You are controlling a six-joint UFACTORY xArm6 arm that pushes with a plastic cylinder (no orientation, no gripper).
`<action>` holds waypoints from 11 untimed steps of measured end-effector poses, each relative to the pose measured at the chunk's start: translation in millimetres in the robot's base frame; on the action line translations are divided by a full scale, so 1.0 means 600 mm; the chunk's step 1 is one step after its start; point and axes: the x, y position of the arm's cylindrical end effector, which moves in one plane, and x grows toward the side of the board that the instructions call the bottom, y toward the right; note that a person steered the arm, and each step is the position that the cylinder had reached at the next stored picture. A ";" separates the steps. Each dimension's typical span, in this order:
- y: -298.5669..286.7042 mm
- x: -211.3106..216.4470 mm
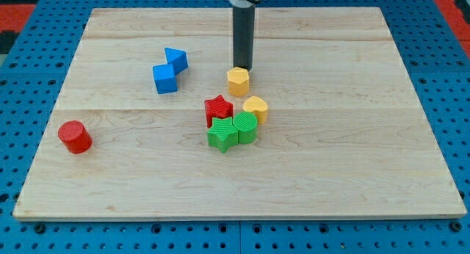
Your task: Separate the blue triangle from blue cube
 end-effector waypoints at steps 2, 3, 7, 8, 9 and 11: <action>-0.016 -0.020; -0.068 -0.116; -0.210 -0.032; -0.220 -0.093; -0.114 -0.065; -0.126 0.003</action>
